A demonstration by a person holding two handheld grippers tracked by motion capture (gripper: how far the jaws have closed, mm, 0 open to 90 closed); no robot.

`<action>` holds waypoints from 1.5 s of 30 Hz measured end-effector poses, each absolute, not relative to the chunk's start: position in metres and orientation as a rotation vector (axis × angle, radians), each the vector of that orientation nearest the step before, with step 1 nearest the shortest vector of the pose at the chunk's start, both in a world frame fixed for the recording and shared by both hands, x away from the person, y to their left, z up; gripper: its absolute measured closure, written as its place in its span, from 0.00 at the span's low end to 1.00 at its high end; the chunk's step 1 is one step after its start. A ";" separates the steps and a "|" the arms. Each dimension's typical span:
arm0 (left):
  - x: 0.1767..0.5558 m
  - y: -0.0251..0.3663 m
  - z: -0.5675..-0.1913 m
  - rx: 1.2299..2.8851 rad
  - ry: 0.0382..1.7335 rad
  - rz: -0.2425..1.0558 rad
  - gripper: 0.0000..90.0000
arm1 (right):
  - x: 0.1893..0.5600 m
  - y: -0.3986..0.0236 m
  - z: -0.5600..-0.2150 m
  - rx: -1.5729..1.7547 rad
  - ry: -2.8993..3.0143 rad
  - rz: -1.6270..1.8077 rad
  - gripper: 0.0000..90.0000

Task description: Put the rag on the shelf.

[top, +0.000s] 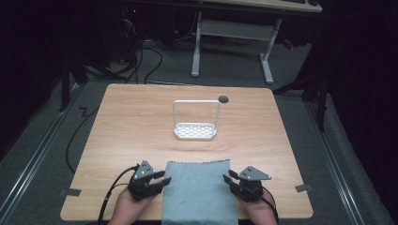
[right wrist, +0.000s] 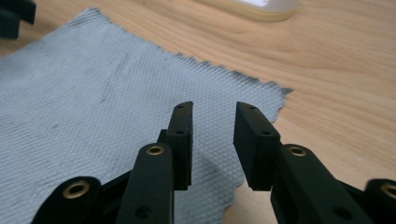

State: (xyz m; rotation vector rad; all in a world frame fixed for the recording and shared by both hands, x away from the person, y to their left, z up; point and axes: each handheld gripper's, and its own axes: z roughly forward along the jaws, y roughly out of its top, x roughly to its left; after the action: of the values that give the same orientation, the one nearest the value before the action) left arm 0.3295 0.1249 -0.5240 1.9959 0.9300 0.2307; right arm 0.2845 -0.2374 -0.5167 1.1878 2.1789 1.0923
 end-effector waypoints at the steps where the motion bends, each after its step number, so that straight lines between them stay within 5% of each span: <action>1: 0.338 0.125 -0.524 1.984 0.954 0.238 0.65 | 0.285 -0.239 -0.518 1.175 2.171 1.088 0.76; 11: 0.361 0.106 -0.534 2.013 1.050 0.265 0.76 | 0.287 -0.251 -0.518 1.208 2.152 1.083 0.78; 17: 0.359 0.102 -0.535 2.036 1.023 0.295 0.98 | 0.296 -0.248 -0.518 1.253 2.139 1.100 0.72; 30: 0.360 0.104 -0.536 2.031 1.014 0.258 0.99 | 0.347 -0.233 -0.529 1.360 2.162 0.909 0.61; 39: 0.360 0.105 -0.536 2.032 1.011 0.247 0.99 | 0.343 -0.230 -0.531 1.303 2.179 0.963 0.96; 45: 0.357 0.108 -0.535 1.999 1.004 0.248 1.00 | 0.341 -0.231 -0.528 1.281 2.184 1.036 0.99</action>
State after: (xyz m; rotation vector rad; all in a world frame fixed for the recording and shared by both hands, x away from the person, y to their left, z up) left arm 0.3573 0.1078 -0.5348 1.9990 1.0038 0.2484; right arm 0.3410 -0.2308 -0.5278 1.2807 2.1841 1.0364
